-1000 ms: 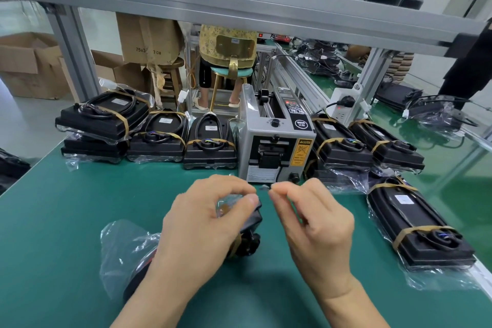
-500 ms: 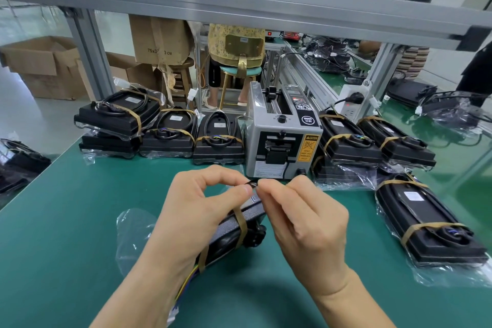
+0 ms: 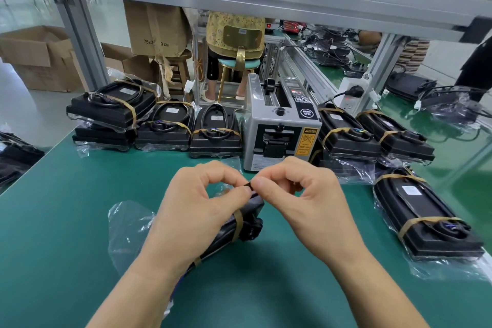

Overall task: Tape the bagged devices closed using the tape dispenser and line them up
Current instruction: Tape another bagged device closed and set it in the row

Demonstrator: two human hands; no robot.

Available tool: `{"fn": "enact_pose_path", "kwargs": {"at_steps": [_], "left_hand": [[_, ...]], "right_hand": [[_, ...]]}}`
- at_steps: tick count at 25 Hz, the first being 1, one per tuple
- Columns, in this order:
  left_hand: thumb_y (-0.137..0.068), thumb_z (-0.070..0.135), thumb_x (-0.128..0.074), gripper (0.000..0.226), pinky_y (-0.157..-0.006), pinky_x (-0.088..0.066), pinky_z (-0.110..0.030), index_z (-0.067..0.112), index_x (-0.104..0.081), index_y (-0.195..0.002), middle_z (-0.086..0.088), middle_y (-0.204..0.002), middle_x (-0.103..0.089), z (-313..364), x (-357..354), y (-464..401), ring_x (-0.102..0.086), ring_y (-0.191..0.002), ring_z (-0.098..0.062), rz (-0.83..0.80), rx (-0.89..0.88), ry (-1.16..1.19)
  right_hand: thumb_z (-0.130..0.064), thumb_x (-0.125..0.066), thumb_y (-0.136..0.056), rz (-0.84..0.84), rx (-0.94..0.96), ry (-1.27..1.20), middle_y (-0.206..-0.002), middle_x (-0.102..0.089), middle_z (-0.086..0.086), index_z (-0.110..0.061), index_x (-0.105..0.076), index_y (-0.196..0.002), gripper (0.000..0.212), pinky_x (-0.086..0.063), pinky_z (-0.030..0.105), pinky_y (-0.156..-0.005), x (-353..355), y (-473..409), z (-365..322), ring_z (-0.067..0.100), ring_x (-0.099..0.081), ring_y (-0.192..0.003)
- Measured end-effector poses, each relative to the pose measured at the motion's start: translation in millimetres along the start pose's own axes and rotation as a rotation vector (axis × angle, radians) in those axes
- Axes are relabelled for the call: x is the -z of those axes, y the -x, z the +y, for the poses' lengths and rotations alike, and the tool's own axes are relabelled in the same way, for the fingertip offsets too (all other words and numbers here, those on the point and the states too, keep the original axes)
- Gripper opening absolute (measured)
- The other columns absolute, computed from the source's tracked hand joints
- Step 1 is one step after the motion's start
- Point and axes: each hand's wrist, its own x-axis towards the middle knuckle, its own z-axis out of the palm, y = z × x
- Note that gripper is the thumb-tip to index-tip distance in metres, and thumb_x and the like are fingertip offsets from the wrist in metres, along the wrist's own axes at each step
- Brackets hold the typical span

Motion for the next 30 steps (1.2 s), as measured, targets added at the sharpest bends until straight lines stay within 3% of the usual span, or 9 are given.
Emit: {"fn": "enact_pose_path", "kwargs": {"at_steps": [3, 5, 7, 9, 14, 20, 26, 30], "left_hand": [[-0.068, 0.03, -0.072, 0.01, -0.077, -0.041, -0.006, 0.031, -0.072, -0.078, 0.014, -0.086, -0.069, -0.9, 1.2, 2.8, -0.063, -0.088, -0.001, -0.003, 0.01, -0.082], [-0.068, 0.032, -0.078, 0.032, -0.079, -0.033, 0.002, 0.04, -0.067, -0.097, 0.025, -0.096, -0.064, -3.7, 2.6, 7.2, -0.056, -0.097, 0.007, -0.037, 0.022, -0.272], [-0.064, 0.03, -0.081, 0.048, -0.083, -0.035, -0.004, 0.043, -0.06, -0.105, 0.034, -0.1, -0.057, -3.9, 1.2, 10.3, -0.053, -0.1, 0.006, -0.086, 0.01, -0.453], [-0.063, 0.026, -0.081, 0.051, -0.084, -0.038, -0.016, 0.043, -0.056, -0.104, 0.034, -0.097, -0.055, -1.4, -2.1, 12.1, -0.054, -0.099, 0.001, -0.108, 0.004, -0.511], [-0.061, 0.024, -0.082, 0.041, -0.073, -0.039, -0.013, 0.036, -0.056, -0.09, 0.026, -0.08, -0.06, -1.7, -7.0, 15.7, -0.054, -0.081, 0.001, -0.047, 0.013, -0.498], [-0.06, 0.024, -0.082, 0.04, -0.074, -0.047, -0.033, 0.032, -0.052, -0.084, 0.02, -0.079, -0.065, 0.6, -8.3, 15.4, -0.061, -0.078, -0.008, -0.024, 0.025, -0.464], [-0.059, 0.024, -0.082, 0.042, -0.076, -0.047, -0.034, 0.03, -0.047, -0.083, 0.019, -0.087, -0.067, -0.5, -8.6, 14.9, -0.061, -0.083, -0.01, -0.027, 0.008, -0.461], [-0.059, 0.024, -0.081, 0.043, -0.075, -0.046, -0.031, 0.031, -0.046, -0.083, 0.019, -0.087, -0.066, -2.0, -7.7, 13.8, -0.06, -0.081, -0.007, -0.022, 0.012, -0.467]], "right_hand": [[-0.015, -0.069, -0.085, -0.063, -0.139, -0.171, -0.06, -0.052, -0.005, -0.023, -0.07, -0.067, 0.021, -0.035, 0.009, -0.057, 8.6, -3.5, 1.5, -0.001, -0.042, -0.057], [-0.019, -0.067, -0.084, -0.023, -0.292, -0.294, -0.057, -0.055, -0.016, -0.021, -0.068, -0.065, 0.019, -0.037, 0.006, -0.058, 19.7, -9.4, 5.6, -0.005, -0.046, -0.056], [-0.021, -0.065, -0.084, -0.025, -0.393, -0.321, -0.05, -0.052, -0.019, -0.017, -0.065, -0.066, 0.019, -0.035, 0.003, -0.054, 29.3, -12.3, 10.0, -0.008, -0.045, -0.05], [-0.018, -0.065, -0.085, -0.08, -0.422, -0.304, -0.049, -0.051, -0.019, -0.016, -0.064, -0.067, 0.018, -0.033, 0.002, -0.052, 30.7, -10.3, 12.4, -0.008, -0.045, -0.048], [-0.016, -0.07, -0.08, -0.129, -0.458, -0.324, -0.066, -0.062, -0.004, -0.014, -0.068, -0.066, 0.015, -0.04, 0.003, -0.061, 18.6, -4.6, 13.5, -0.001, -0.052, -0.06], [-0.013, -0.069, -0.084, -0.137, -0.496, -0.316, -0.073, -0.064, 0.005, -0.015, -0.068, -0.066, 0.018, -0.043, 0.004, -0.063, 8.7, 0.8, 13.3, 0.005, -0.054, -0.066], [-0.015, -0.069, -0.084, -0.131, -0.493, -0.245, -0.073, -0.059, 0.01, -0.011, -0.069, -0.067, 0.017, -0.042, 0.009, -0.062, 5.7, 1.1, 12.7, 0.009, -0.049, -0.07], [-0.019, -0.071, -0.083, -0.122, -0.496, -0.17, -0.07, -0.049, 0.009, -0.005, -0.068, -0.069, 0.02, -0.036, 0.02, -0.058, 4.2, 0.2, 11.7, 0.013, -0.041, -0.069]]}}
